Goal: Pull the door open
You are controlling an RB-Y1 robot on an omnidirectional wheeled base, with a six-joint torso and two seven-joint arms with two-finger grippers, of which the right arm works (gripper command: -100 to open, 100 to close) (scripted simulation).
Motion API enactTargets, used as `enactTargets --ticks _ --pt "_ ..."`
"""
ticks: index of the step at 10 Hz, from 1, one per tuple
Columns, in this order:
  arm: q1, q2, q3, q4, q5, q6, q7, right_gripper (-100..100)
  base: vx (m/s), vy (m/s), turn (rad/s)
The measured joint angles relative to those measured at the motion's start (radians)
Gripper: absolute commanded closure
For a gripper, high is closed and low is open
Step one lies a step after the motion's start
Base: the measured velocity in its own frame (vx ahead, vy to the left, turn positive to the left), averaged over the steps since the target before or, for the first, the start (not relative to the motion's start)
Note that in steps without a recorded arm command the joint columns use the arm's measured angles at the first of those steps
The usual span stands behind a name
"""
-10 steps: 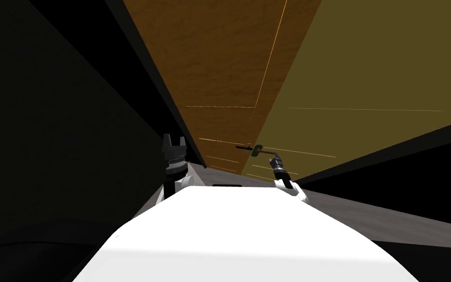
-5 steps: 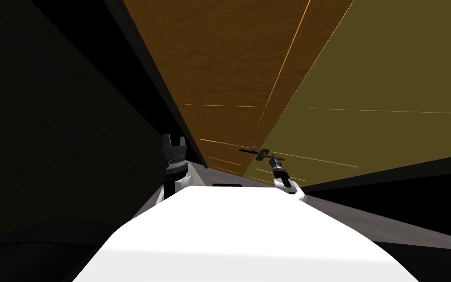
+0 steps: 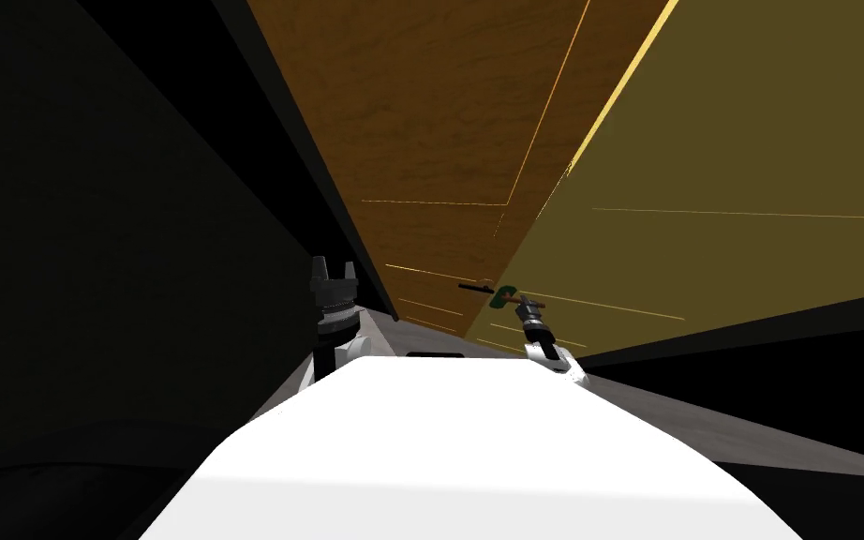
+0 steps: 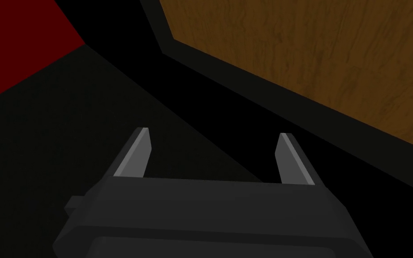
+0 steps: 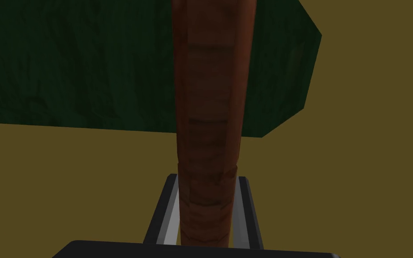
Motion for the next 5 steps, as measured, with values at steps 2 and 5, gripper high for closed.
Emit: enactTargets --ticks 2,5 --pt "0.020 -0.011 0.002 -0.016 0.002 -0.002 -0.013 100 -0.183 -0.012 0.073" --pt "0.054 -0.039 0.017 -0.014 0.006 -0.030 -0.044 100 -0.196 -0.019 0.118"
